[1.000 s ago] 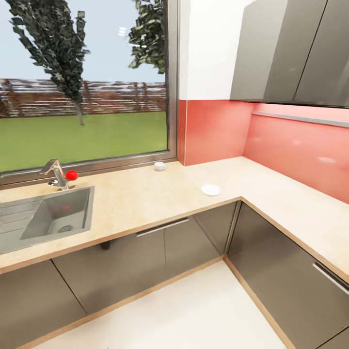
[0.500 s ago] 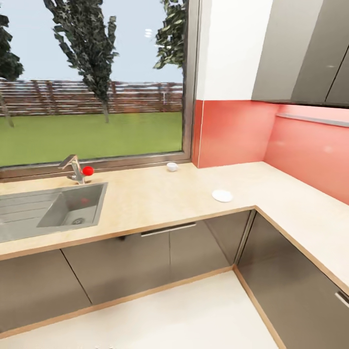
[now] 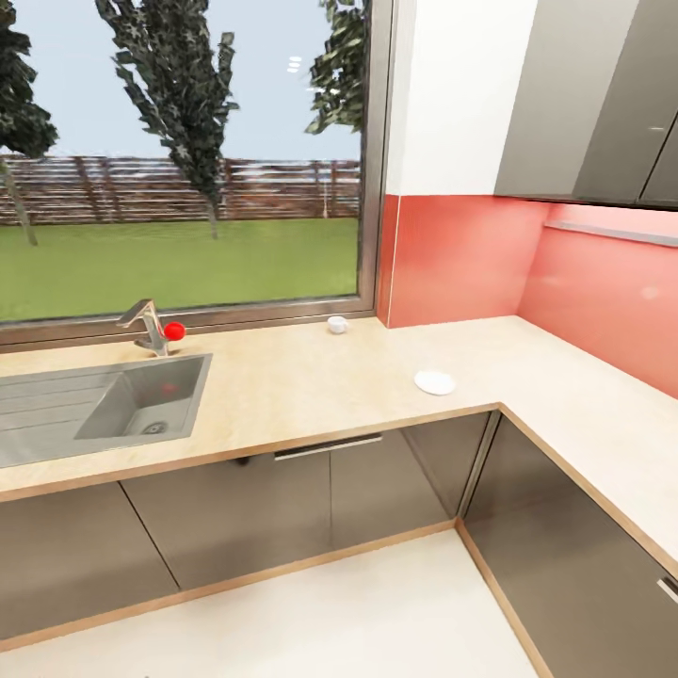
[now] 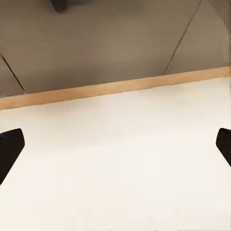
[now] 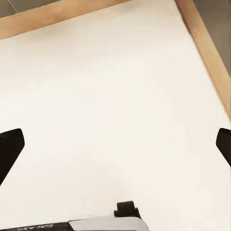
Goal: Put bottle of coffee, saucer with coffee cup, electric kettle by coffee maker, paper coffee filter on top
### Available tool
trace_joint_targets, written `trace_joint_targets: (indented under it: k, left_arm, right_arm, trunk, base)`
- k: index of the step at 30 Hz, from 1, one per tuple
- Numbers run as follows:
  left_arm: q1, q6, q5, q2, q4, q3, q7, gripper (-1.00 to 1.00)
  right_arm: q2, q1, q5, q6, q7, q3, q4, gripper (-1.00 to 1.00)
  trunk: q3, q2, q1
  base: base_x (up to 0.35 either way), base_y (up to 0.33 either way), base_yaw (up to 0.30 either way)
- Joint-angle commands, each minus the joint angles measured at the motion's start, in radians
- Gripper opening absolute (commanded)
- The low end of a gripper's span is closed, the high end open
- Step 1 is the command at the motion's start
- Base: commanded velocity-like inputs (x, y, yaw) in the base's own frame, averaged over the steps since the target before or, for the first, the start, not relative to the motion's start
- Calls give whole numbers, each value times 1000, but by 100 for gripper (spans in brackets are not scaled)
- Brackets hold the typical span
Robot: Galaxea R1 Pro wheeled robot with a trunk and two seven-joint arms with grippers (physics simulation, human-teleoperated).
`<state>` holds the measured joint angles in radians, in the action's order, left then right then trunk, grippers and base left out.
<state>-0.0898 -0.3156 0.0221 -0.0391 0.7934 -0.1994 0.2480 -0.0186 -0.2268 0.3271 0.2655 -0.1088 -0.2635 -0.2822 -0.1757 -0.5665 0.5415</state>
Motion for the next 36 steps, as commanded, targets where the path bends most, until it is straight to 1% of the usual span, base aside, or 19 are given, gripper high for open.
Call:
trace_joint_targets:
  k: [1,5,8,11,13,14,15,16,17,19,22,23,25,26,27,29,30,31,36]
  left_arm:
    - [0,-8,6,1,23,-4,7,100]
    - [0,-28,60,6,148,0,8,100]
    - [1,-31,138,8,254,4,8,100]
    - [1,-27,193,10,334,12,8,100]
    - [13,9,230,9,429,49,5,100]
    - [25,46,237,8,464,65,3,100]
    - [71,184,245,7,543,86,2,100]
    - [96,238,247,8,571,90,2,100]
    - [110,264,247,8,584,91,2,100]
    - [173,362,249,8,621,95,2,100]
    - [251,455,250,10,637,97,2,100]
    - [405,644,251,17,643,101,1,100]
    - [483,727,250,30,641,105,-1,100]
    - [574,803,246,47,636,107,-4,100]
    - [698,949,244,58,581,107,-21,100]
    - [799,1057,244,59,501,108,-62,100]
    - [807,1069,244,58,495,108,-65,100]
    - [824,1112,245,55,483,109,-70,100]
    - [835,1223,249,49,493,108,-66,100]
  right_arm:
    - [-1,0,2,3,-6,-9,-23,100]
    - [0,0,-16,5,-7,-11,-150,100]
    - [0,0,-19,6,-7,-11,-260,100]
    - [0,0,-20,5,-7,-11,-347,100]
    - [0,0,-20,4,-8,-11,-459,100]
    - [0,0,-19,3,-8,-10,-503,100]
    - [0,-1,-18,1,-8,-7,-603,100]
    - [0,-1,-17,0,-9,-7,-637,100]
    - [0,-1,-17,-1,-9,-6,-653,100]
    - [0,-9,-16,-6,-10,-5,-714,100]
    - [0,-34,-16,-11,-11,-5,-759,100]
    - [-2,-120,-16,-84,-12,3,-792,100]
    - [-2,-170,-15,-182,-10,32,-797,100]
    - [-3,-226,-14,-298,-8,77,-800,100]
    - [-5,-308,-14,-402,-8,102,-800,100]
    - [-8,-389,-15,-541,-9,111,-801,100]
    - [-8,-401,-15,-563,-9,112,-801,100]
    - [-9,-430,-15,-622,-9,113,-802,100]
    - [-10,-464,-14,-704,-8,114,-839,100]
  trunk:
    - [-2,-1,0]
    - [-2,-1,0]
    - [-2,-1,0]
    - [-2,-1,0]
    - [-2,-1,0]
    - [-2,-1,0]
    - [-2,-1,0]
    - [-2,-1,0]
    - [-2,-1,0]
    - [-2,-1,0]
    - [-2,-1,0]
    - [-2,-1,0]
    - [-2,-1,0]
    - [-2,-1,0]
    - [-2,-1,0]
    - [-2,-1,0]
    - [-2,-1,0]
    - [-2,-1,0]
    - [-2,-1,0]
  base:
    - [0,0,0]
    - [0,0,0]
    - [0,0,0]
    - [0,0,0]
    - [0,0,0]
    - [0,0,0]
    - [0,0,0]
    - [0,0,0]
    - [0,0,0]
    - [0,0,0]
    - [0,0,0]
    - [0,0,0]
    - [0,0,0]
    - [0,0,0]
    - [0,0,0]
    - [0,0,0]
    - [0,0,0]
    - [0,0,0]
    - [0,0,0]
